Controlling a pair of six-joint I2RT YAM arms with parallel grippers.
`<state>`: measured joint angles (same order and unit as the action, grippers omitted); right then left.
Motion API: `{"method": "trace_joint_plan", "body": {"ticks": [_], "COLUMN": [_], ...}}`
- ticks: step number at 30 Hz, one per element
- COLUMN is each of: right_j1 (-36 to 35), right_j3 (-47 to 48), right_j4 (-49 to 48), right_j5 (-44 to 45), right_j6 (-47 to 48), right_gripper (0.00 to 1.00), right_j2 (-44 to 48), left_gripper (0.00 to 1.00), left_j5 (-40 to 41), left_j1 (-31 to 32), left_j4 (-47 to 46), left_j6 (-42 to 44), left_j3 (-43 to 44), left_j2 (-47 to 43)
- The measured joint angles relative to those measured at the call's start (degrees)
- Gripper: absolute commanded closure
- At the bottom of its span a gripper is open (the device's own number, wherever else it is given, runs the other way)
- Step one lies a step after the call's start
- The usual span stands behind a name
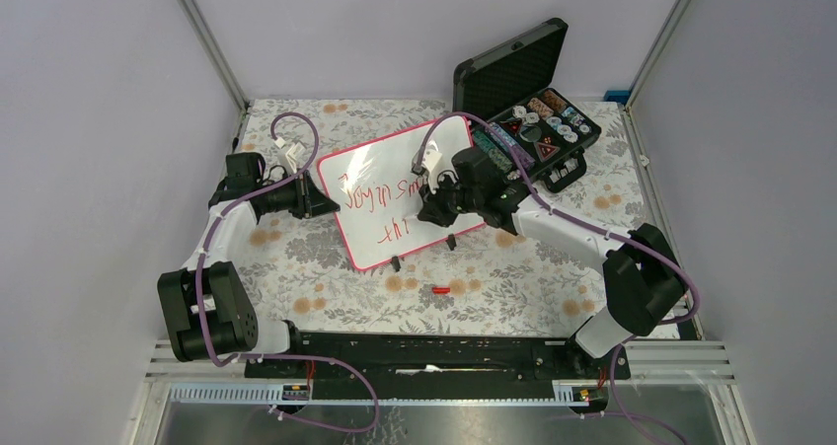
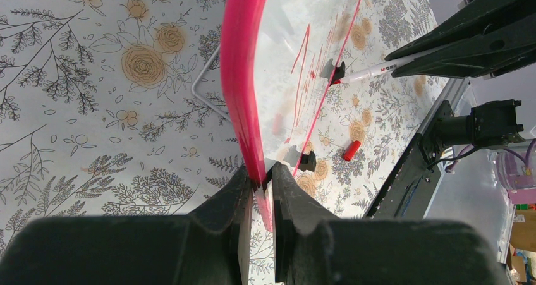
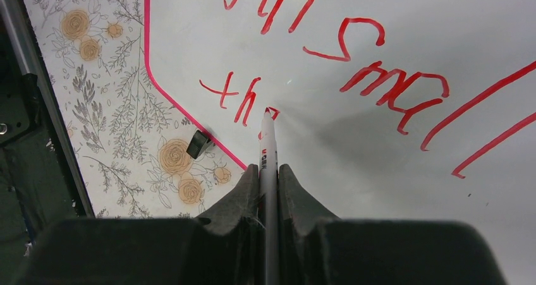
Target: Write a sentence on the whiteboard
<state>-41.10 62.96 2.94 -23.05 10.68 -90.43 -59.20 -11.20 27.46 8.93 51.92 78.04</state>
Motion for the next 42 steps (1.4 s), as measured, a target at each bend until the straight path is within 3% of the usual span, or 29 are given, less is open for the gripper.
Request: {"method": "trace_joint_plan", "body": {"ticks": [42], "right_j1": [2.54], "right_j3": [0.42], "right_j4": [1.14], "right_j5": [-0.46], "right_j6": [-0.55], "right_gripper": [1.00], "right_j2": [1.16], "left_gripper": [1.00], "left_j5": [0.02], "left_j1": [0.00], "left_j4": [0.02], "left_j6": [0.04], "left_j3": [0.00], "left_j2": [0.00]}}
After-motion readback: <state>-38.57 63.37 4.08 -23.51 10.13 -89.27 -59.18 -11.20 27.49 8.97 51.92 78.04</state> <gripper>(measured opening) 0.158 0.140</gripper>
